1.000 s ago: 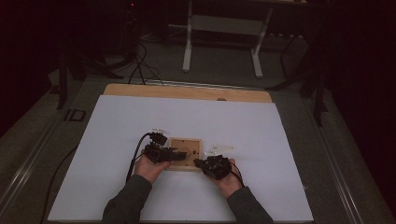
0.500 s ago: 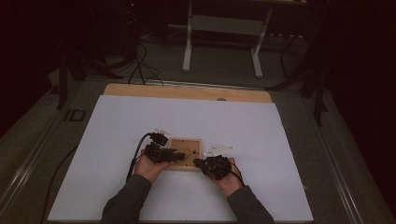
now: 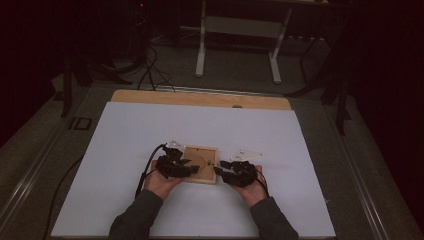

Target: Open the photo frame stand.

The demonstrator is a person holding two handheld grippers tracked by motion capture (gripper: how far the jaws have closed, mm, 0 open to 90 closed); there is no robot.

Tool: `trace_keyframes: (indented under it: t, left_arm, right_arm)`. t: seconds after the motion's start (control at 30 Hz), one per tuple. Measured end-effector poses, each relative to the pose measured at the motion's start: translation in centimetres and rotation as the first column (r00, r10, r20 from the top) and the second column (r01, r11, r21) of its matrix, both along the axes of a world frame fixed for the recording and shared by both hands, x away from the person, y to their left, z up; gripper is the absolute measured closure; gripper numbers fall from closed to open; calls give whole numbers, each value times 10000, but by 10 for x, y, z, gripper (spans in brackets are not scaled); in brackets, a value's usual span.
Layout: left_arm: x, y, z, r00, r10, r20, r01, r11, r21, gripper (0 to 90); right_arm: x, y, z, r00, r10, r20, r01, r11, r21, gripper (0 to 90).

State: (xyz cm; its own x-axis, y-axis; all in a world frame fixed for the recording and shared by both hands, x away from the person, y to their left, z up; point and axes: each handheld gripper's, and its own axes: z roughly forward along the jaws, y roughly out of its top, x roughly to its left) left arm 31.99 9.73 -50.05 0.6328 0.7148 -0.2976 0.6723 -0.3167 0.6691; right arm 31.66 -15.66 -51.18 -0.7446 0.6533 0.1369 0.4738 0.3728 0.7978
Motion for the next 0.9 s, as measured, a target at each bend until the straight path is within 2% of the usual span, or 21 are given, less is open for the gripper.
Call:
trace_keyframes:
  t: [0.2, 0.37, 0.57, 0.63, 0.9]
  left_arm:
    - [-8, 0, 0, 9980, -126, 623, 119, 9999, 125, 563]
    - [-16, -2, -1, 9919, -232, 1247, 203, 9995, 244, 562]
    - [-26, -3, 0, 9770, -500, 2075, 406, 9980, 493, 562]
    - [-29, -3, 0, 9731, -533, 2240, 428, 9978, 514, 563]
    - [-38, -3, -1, 9492, -938, 3003, 753, 9945, 727, 563]
  right_arm:
    - [9, -6, 2, 9993, -165, -323, 177, 9991, 376, 519]
    - [15, -6, 3, 9987, -175, -489, 197, 9989, 437, 489]
    - [22, -4, 4, 9967, -57, -810, 97, 9988, 486, 444]
    - [25, -4, 3, 9956, -73, -938, 133, 9979, 639, 438]
    - [33, -5, 4, 9899, 4, -1420, 191, 9905, 1362, 426]
